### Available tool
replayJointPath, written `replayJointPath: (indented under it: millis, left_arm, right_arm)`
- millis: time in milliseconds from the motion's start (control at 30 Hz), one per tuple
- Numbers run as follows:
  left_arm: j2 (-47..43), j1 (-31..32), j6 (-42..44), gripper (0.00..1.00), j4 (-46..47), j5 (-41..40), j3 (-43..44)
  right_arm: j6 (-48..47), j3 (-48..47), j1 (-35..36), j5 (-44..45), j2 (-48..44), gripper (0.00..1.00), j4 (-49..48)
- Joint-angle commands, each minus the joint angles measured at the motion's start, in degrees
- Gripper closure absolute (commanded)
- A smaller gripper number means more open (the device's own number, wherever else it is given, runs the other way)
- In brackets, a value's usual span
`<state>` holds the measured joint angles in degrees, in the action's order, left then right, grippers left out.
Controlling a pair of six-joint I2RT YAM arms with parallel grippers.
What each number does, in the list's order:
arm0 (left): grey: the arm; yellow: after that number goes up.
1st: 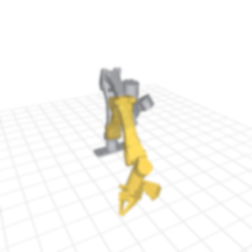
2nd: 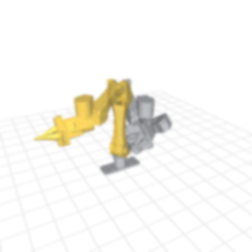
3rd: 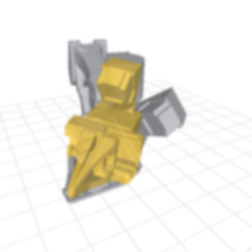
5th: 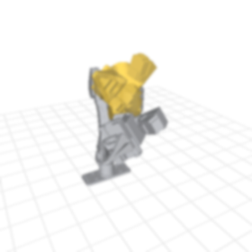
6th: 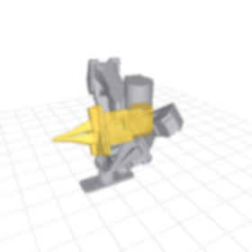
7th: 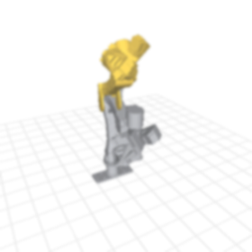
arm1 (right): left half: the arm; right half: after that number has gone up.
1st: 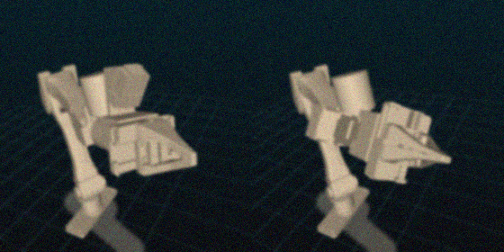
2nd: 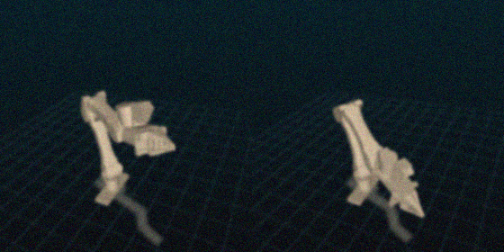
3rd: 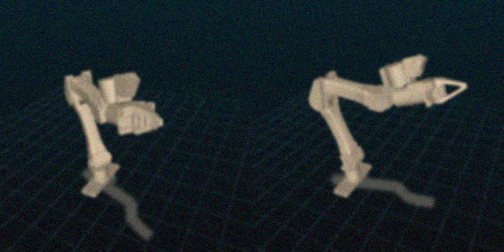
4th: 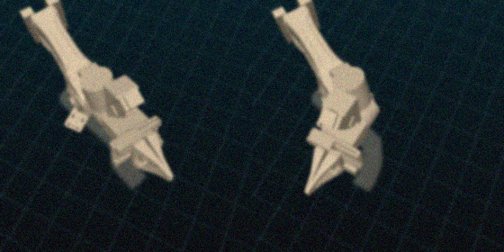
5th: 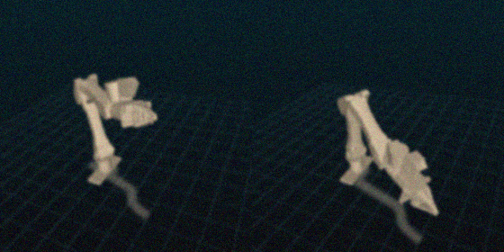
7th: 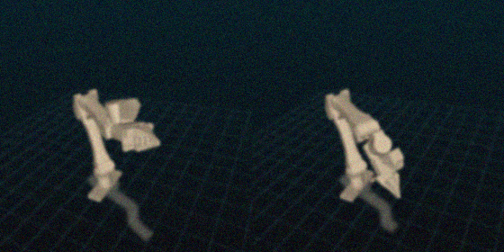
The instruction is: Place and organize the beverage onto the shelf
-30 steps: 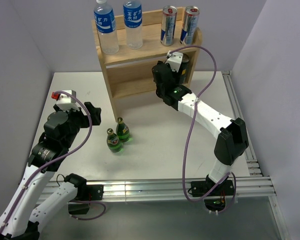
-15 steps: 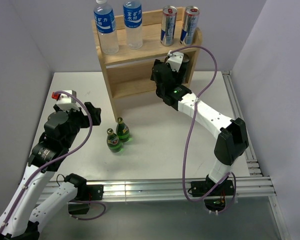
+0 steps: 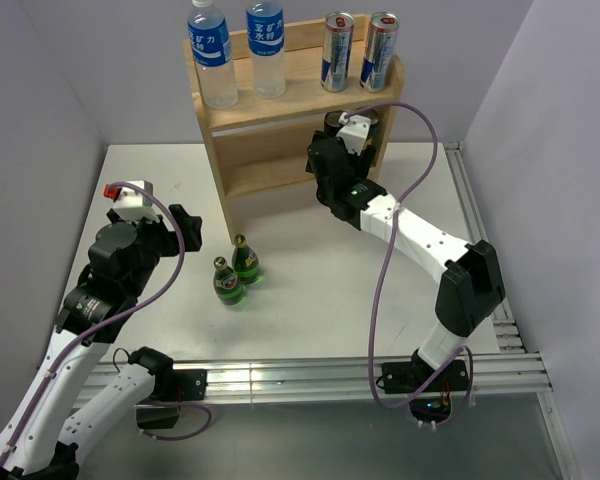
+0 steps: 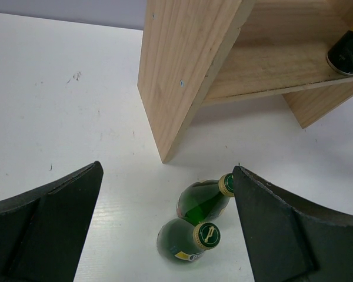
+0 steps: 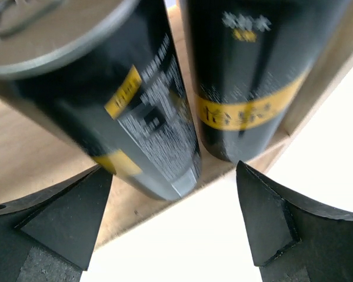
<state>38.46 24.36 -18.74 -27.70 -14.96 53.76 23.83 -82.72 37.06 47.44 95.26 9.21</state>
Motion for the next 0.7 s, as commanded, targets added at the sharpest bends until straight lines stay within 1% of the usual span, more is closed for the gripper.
replayJointPath:
  millis: [0,200,267,400,433,533,567,633,667]
  left_arm:
    - [-0.58,0.25,-0.15,0.01,0.81,-1.12,2.49]
    - [-0.05,0.16,-0.59,0.01,1.42,-1.21,2.76]
    - [0.04,0.25,-0.77,0.01,1.69,-1.12,2.41]
    - [0.13,0.25,-1.38,0.01,1.25,1.07,0.39]
    - [0.04,0.25,-1.73,0.01,0.99,3.42,-0.92]
    - [-1.36,0.25,-4.72,0.01,0.72,7.12,-4.17]
    - [-2.32,0.25,-6.64,0.01,0.72,10.18,-6.8]
    - [-3.03,0.16,-8.49,0.01,0.55,13.1,-10.67]
    - [-3.65,0.25,-10.85,0.01,0.46,14.42,-11.91]
  right_arm:
    - [0.69,2.47,0.91,-0.32,-5.35,0.08,-1.39]
    - [0.07,6.42,1.44,-7.08,-8.95,0.07,-1.92]
    - [0.42,7.74,1.52,-8.15,-10.62,0.05,-1.48]
    - [1.91,11.17,2.84,-11.57,-15.36,0.05,-0.43]
    - [2.18,11.96,3.8,-13.06,-17.72,0.05,0.36]
    - [3.14,15.03,6.61,-13.25,-22.38,0.04,2.81]
    - [3.5,16.52,8.89,-12.64,-23.62,0.04,3.52]
    - [5.34,17.94,11.27,-11.76,-26.78,0.04,6.32]
    - [5.95,19.07,13.37,-10.89,-27.93,0.04,7.21]
